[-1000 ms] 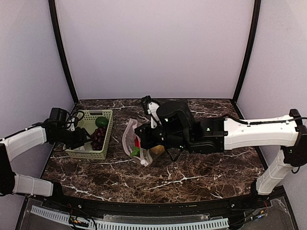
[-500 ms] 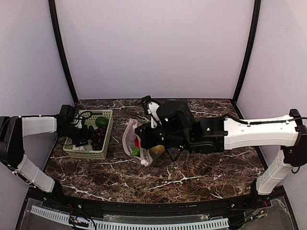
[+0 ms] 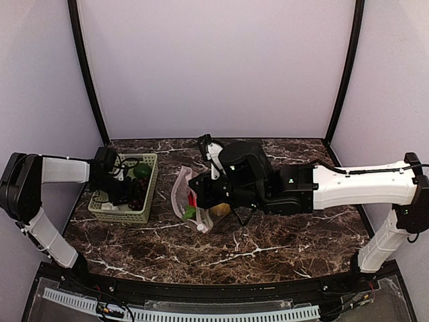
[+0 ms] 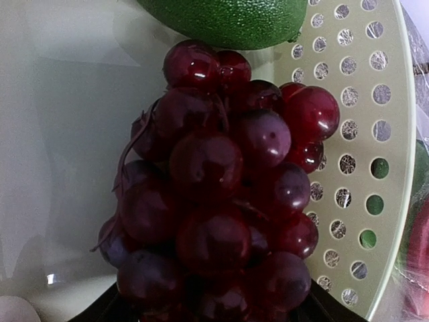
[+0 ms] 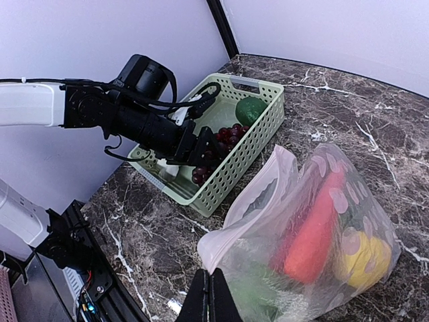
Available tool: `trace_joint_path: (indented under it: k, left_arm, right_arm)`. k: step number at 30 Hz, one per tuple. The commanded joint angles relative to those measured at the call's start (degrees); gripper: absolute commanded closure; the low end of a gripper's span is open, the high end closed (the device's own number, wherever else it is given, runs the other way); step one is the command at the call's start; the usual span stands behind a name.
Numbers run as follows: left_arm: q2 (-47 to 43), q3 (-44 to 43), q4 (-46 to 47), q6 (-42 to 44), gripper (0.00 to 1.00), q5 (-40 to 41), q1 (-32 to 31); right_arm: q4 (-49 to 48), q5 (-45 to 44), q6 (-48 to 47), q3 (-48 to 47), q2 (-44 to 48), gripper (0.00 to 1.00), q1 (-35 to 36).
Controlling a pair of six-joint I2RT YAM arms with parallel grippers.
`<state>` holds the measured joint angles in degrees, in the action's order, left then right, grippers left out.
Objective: Place the food in the zip-top bag and seal the zipper
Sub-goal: Pick up the fake fruit from the bin.
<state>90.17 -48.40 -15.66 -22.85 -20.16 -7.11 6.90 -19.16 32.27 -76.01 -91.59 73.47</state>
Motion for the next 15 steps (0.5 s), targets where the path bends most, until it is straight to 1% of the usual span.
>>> trace_joint_path:
  k: [1, 3, 9, 15]
  left_arm:
    - [1.2, -1.7, -0.4, 1.1, 0.26, 3.3, -1.2]
    - [1.8, -1.8, -0.4, 1.1, 0.32, 4.0, -1.2]
    - [2.1, -1.8, -0.2, 0.8, 0.44, 4.7, -1.4]
    - [-1.2, -1.2, -1.0, 0.0, 0.51, 5.8, -1.4]
  right_arm:
    - [-0.7, -1.0, 0.7, 0.1, 2.0, 1.0, -0.2]
    - [-0.7, -1.1, 0.8, 0.2, 2.1, 1.0, -0.2]
    - [-0.7, -1.1, 0.9, 0.4, 2.3, 1.0, -0.2]
    - [-0.7, -1.4, 1.2, 0.9, 2.9, 1.0, -0.2]
